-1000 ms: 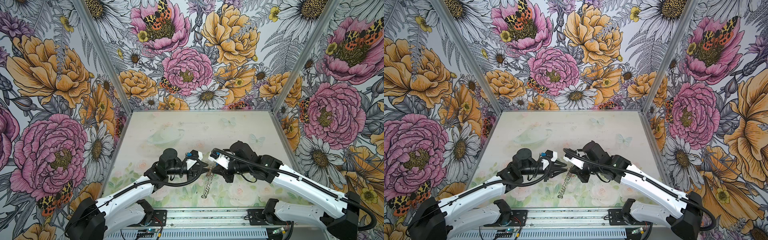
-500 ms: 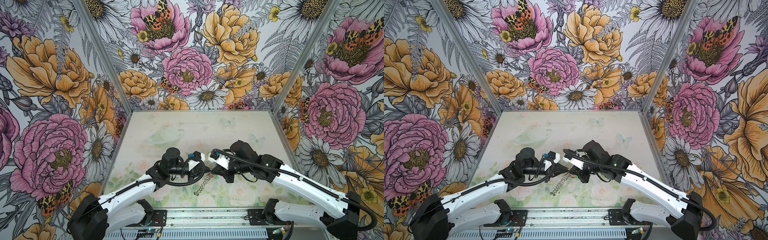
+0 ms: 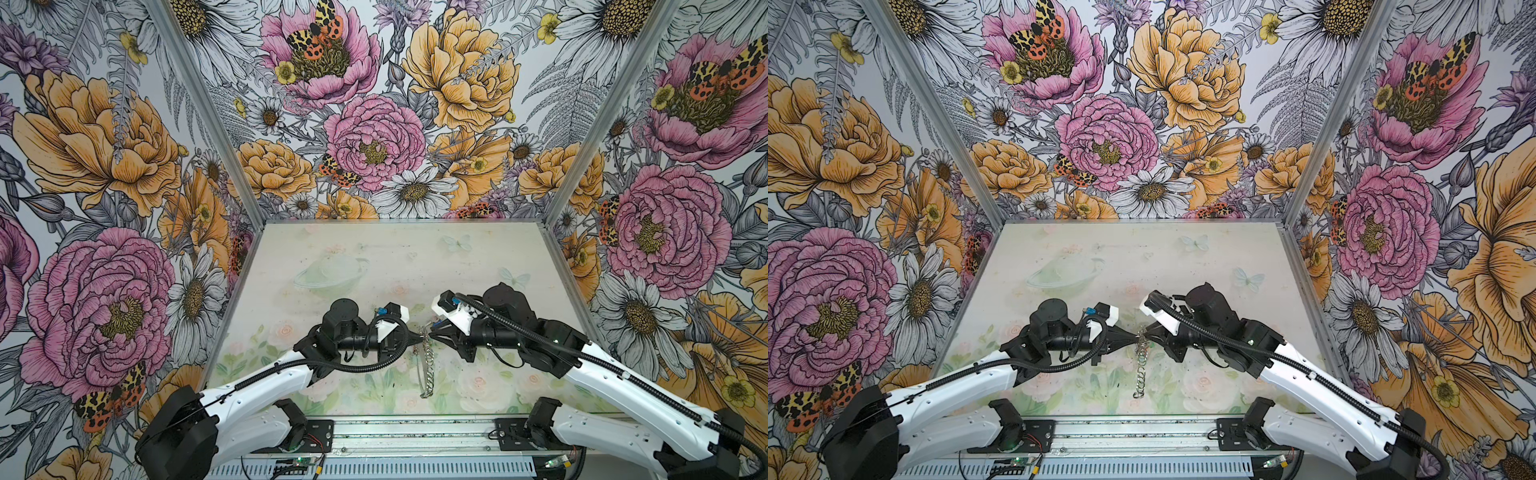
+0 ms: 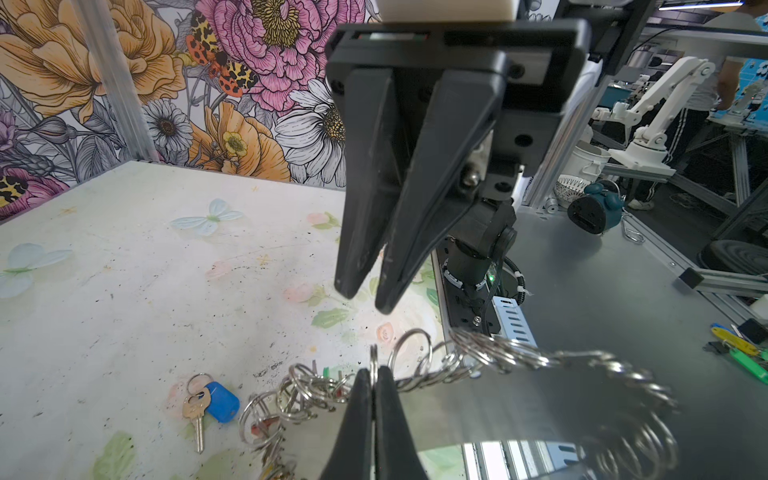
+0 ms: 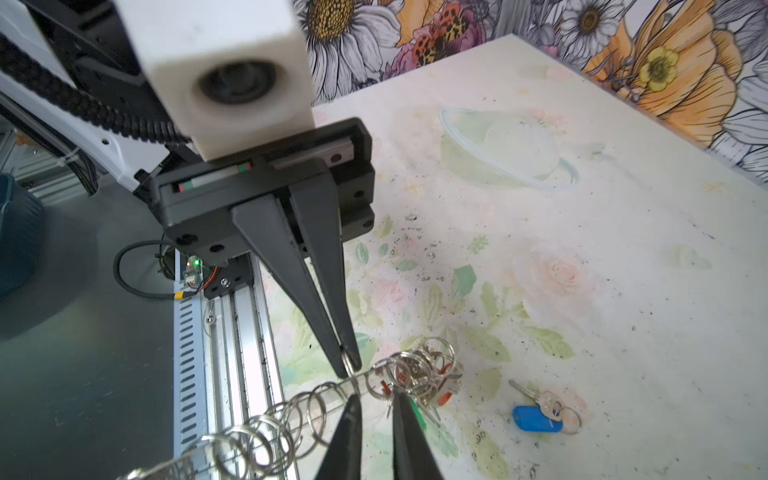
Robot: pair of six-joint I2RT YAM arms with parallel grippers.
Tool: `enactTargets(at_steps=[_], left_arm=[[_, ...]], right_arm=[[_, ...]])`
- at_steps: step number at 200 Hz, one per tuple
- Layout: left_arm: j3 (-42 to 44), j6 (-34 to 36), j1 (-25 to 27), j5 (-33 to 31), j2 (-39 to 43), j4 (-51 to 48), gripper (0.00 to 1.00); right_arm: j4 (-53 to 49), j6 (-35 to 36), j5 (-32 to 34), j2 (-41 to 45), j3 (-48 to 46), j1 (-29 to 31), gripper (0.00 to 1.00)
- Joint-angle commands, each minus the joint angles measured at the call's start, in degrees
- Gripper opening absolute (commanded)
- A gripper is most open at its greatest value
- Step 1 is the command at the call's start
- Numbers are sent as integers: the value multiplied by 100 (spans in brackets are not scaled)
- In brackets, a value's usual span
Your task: Put the keys on the keyring
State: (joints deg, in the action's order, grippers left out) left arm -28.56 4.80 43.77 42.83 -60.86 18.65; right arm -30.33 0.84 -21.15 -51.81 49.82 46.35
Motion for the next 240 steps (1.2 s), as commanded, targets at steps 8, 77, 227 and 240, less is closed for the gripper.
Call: enactTargets(at_steps=[8, 77, 227, 240], left_arm=[[134, -251, 36, -74, 19, 978, 0], [479, -418, 26, -110, 178, 1767, 0], [760, -1533, 124, -4, -457, 3732, 0], [755, -1558, 121, 82, -494, 3738, 0]], right_arm=[[867, -447, -138, 297, -354, -61, 16], [2096, -785, -421, 643, -1307, -56, 16], [2945, -1064, -183, 540, -1666, 148, 19], [2966, -1051, -153, 693, -1716, 146, 19]])
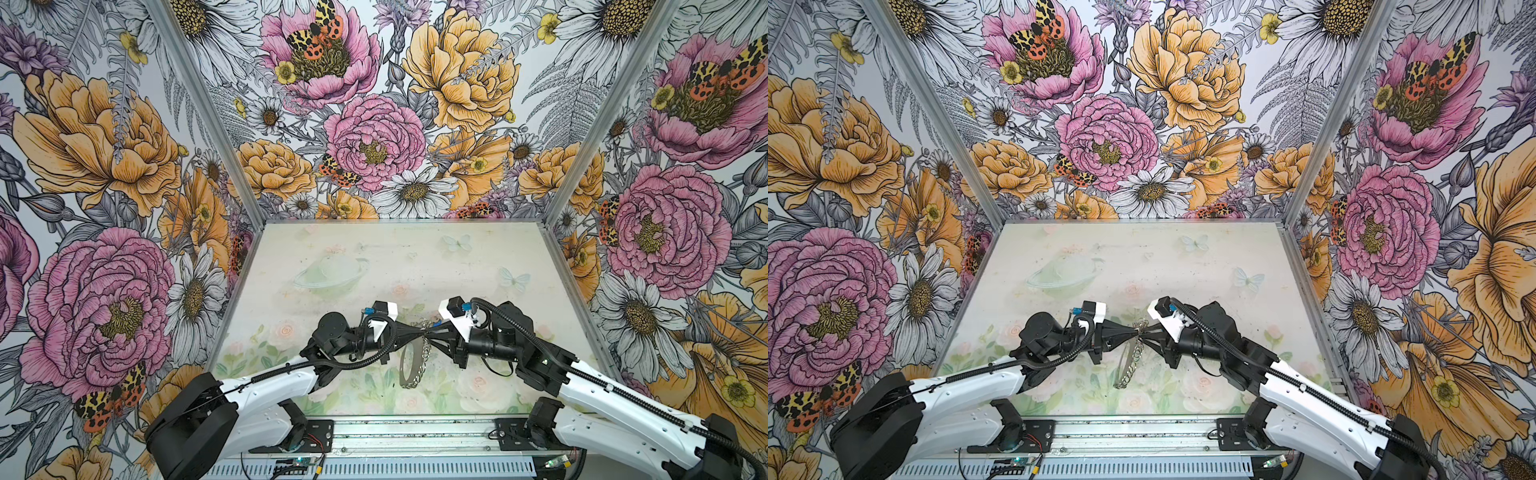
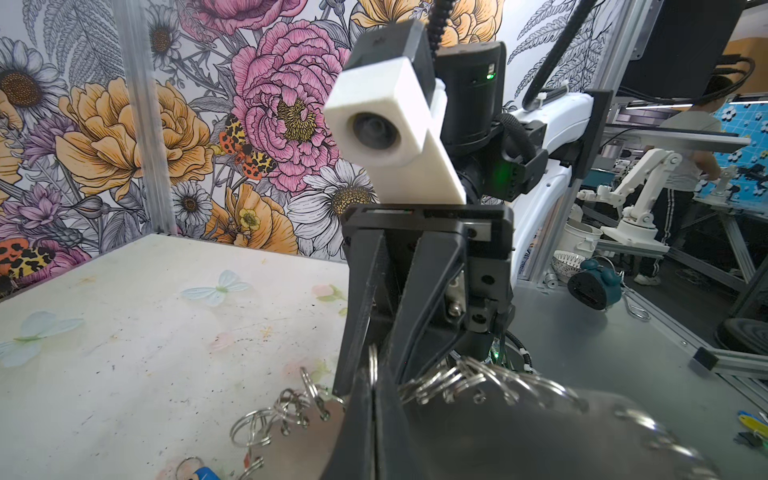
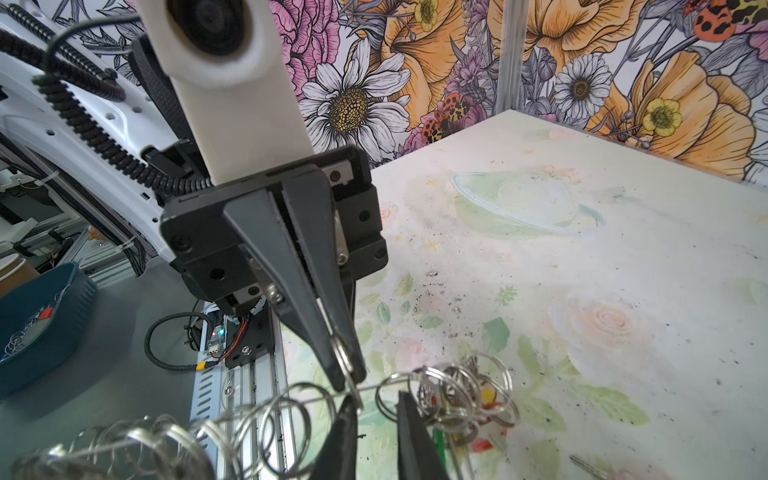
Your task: Put the keys on the keyring
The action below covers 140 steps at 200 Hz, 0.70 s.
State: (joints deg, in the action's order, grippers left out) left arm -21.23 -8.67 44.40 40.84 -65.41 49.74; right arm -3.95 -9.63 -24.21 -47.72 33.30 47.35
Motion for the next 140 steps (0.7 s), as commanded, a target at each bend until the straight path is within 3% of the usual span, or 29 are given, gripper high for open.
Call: enactTargets(at_steps=[1, 41, 140], left_arm=[[23, -217, 54, 296, -45, 628, 0], [70, -452, -5, 588, -137, 968, 0], [81, -716, -118, 841, -295, 1398, 0]], right_arm=[[330, -4, 162, 296, -66, 46, 19], [401, 56, 242, 621, -193, 43, 17], [775, 102, -488, 784, -431, 51, 17]])
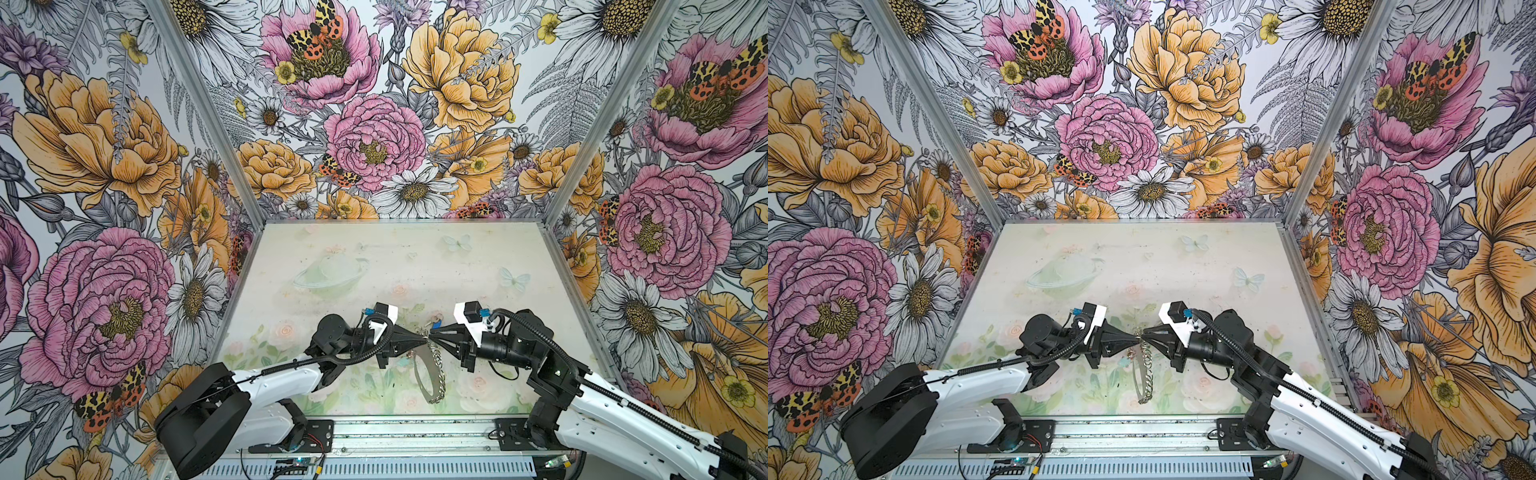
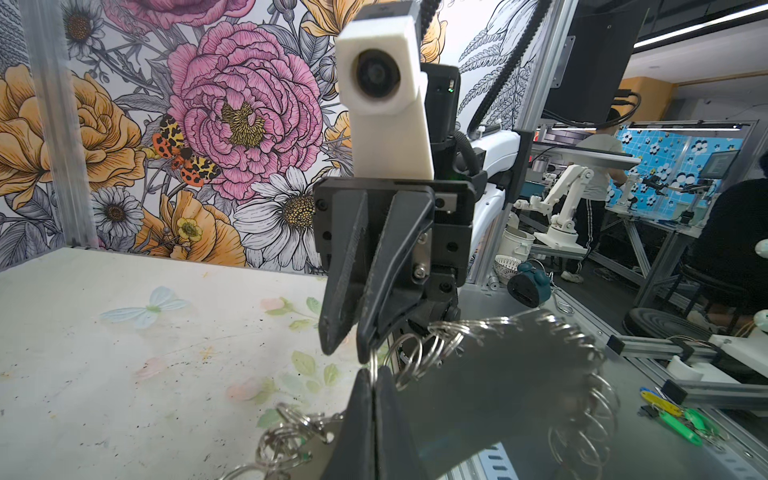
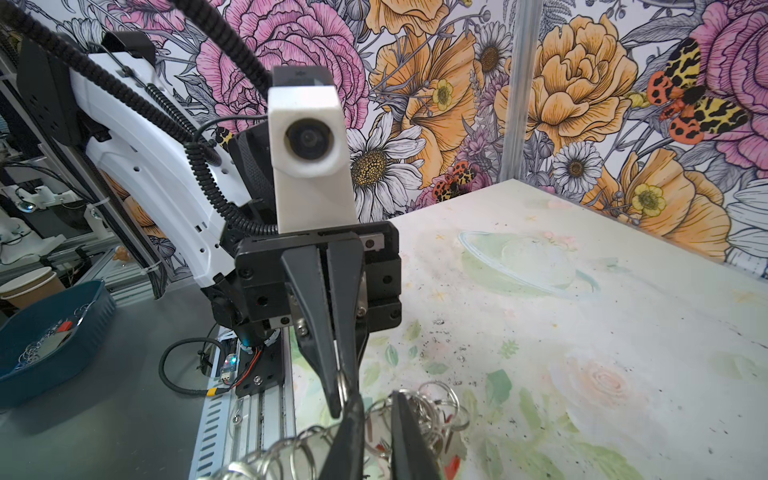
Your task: Put the keys on the keyring
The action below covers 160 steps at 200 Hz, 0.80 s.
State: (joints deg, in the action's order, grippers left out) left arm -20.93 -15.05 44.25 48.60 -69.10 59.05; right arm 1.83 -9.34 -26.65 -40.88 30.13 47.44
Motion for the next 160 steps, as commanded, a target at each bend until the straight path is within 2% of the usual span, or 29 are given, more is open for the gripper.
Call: enactTargets(at_steps=[1, 88, 121, 160], left_arm=[[52, -78, -102, 68, 78, 458, 0], [72, -141, -263, 210, 249, 335, 0], [71, -288, -261, 384, 167, 547, 0], [63, -529, -250, 489, -49, 965, 0]], right_arm=[[206, 73, -248, 104, -118, 44, 17], [754, -32, -433, 39, -306, 81, 19], [815, -6, -244, -75, -258, 95, 18], [899, -117, -441, -280, -217, 107, 16]])
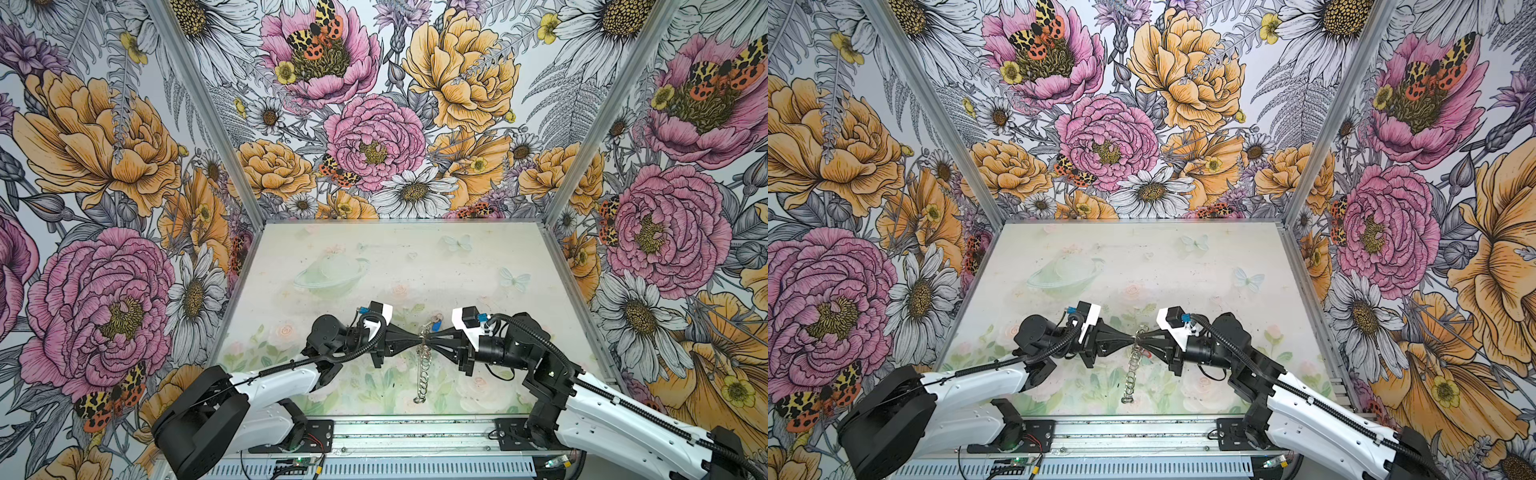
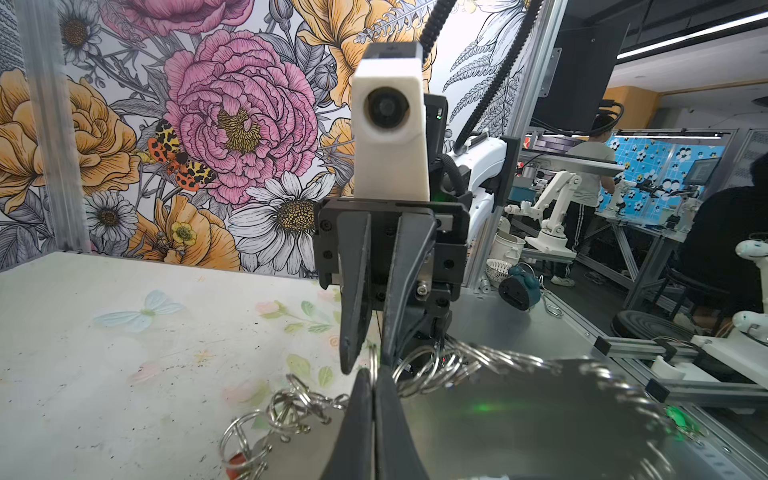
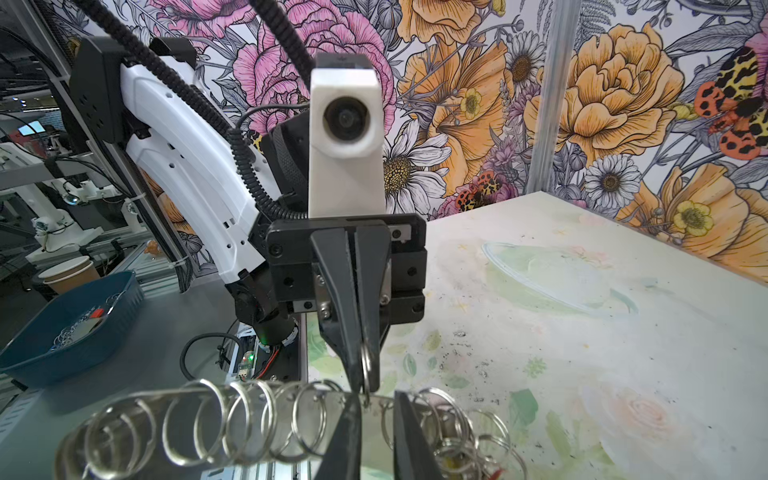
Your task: Put the keys on the keyring
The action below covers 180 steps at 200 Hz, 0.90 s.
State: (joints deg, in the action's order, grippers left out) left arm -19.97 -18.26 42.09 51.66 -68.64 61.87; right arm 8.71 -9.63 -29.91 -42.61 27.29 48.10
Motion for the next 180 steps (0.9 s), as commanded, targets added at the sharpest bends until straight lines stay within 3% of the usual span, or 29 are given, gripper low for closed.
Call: enactTargets(at_steps=[1, 30, 75, 106, 151, 167, 180], left_arm=[[-34, -215, -34, 185, -100, 698, 0], [-60, -285, -11, 209, -233, 898, 0], [-86, -129, 37, 227, -240, 650, 0], [-95, 366, 17, 114, 84, -287, 0], [-362, 1698, -305, -662, 1311, -3480, 38], [-368, 1947, -306, -1000, 1625, -3828, 48], [-439, 2104, -332, -1053, 1663, -4043, 48]], right_arm=[[215, -90, -118, -112, 66, 42, 17], [189, -107, -138, -193, 66, 68, 14], [-32, -83, 15, -258, 238, 77, 2], [-997, 120, 544, -410, 709, 76, 0], [-2994, 555, 668, -1109, 1871, 34, 0], [-3673, 784, 751, -1412, 2325, 42, 0], [-4136, 972, 842, -1546, 2635, 42, 0]])
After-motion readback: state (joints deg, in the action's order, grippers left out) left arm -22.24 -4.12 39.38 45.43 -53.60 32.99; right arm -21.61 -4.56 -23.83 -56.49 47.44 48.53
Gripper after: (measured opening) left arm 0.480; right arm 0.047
